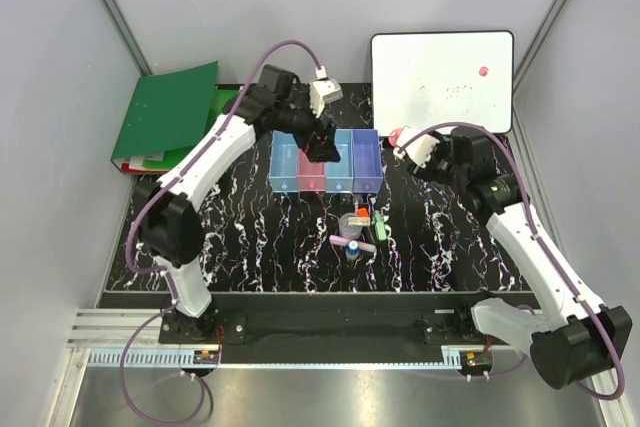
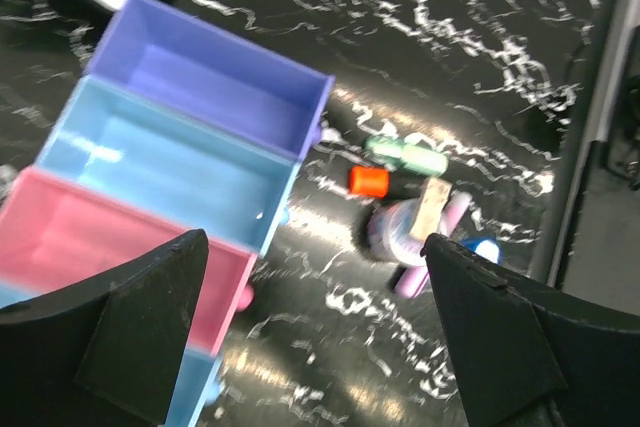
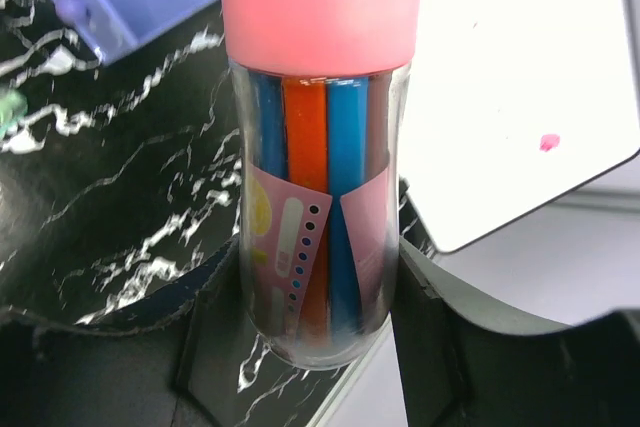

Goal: Sort the stationery into containers
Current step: Place the stationery in the storage box.

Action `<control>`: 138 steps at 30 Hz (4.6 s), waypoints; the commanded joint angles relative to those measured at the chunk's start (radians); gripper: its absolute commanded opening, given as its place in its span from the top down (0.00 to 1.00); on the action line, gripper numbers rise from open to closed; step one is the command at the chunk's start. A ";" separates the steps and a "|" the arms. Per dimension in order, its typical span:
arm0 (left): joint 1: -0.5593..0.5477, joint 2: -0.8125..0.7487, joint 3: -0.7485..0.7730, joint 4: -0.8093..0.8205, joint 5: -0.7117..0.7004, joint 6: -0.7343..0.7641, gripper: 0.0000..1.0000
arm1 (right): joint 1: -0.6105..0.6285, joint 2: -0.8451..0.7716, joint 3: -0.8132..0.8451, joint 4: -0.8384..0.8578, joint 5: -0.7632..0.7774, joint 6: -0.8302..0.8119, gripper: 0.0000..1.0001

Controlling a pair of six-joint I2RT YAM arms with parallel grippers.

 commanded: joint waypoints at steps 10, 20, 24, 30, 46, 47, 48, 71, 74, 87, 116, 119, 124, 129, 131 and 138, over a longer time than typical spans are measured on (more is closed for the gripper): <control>-0.069 0.139 0.230 0.134 0.223 -0.168 0.05 | 0.162 0.074 0.085 0.114 0.117 0.005 1.00; -0.101 0.144 0.183 0.181 0.341 -0.190 0.07 | 0.199 0.115 0.101 0.150 0.135 0.005 1.00; -0.118 0.176 0.225 0.199 0.363 -0.208 0.09 | 0.213 0.123 0.120 0.154 0.140 0.002 1.00; -0.139 0.225 0.267 0.220 0.353 -0.225 0.14 | 0.222 0.121 0.149 0.157 0.143 0.022 1.00; -0.139 0.207 0.264 0.282 0.350 -0.209 0.36 | 0.233 0.083 0.085 0.158 0.149 0.023 1.00; -0.138 0.205 0.264 0.282 0.352 -0.209 0.36 | 0.233 0.078 0.080 0.158 0.149 0.025 1.00; -0.136 0.199 0.262 0.282 0.350 -0.209 0.36 | 0.233 0.075 0.075 0.158 0.149 0.026 1.00; -0.099 0.188 0.267 0.368 0.393 -0.288 0.53 | 0.233 0.057 0.051 0.167 0.157 0.028 1.00; -0.099 0.190 0.261 0.377 0.398 -0.288 0.73 | 0.233 0.060 0.055 0.167 0.154 0.029 0.99; -0.098 0.173 0.221 0.403 0.393 -0.311 1.00 | 0.233 0.051 0.054 0.190 0.165 0.038 0.08; 0.066 0.196 0.351 -0.125 -0.766 0.582 1.00 | 0.233 -0.038 0.046 0.193 0.303 0.081 0.00; 0.066 0.205 0.328 -0.129 -0.774 0.602 1.00 | 0.233 -0.040 0.048 0.198 0.301 0.080 0.00; 0.051 0.188 0.198 -0.129 -0.750 0.620 1.00 | 0.233 -0.041 0.040 0.204 0.301 0.080 0.00; 0.042 0.136 0.108 -0.131 -0.725 0.625 1.00 | 0.233 -0.046 0.037 0.206 0.306 0.071 0.00; 0.042 0.132 0.095 -0.131 -0.725 0.631 1.00 | 0.233 -0.043 0.035 0.207 0.304 0.071 0.00; 0.043 0.208 0.132 -0.131 -0.679 0.636 1.00 | 0.233 -0.031 0.039 0.209 0.292 0.078 0.00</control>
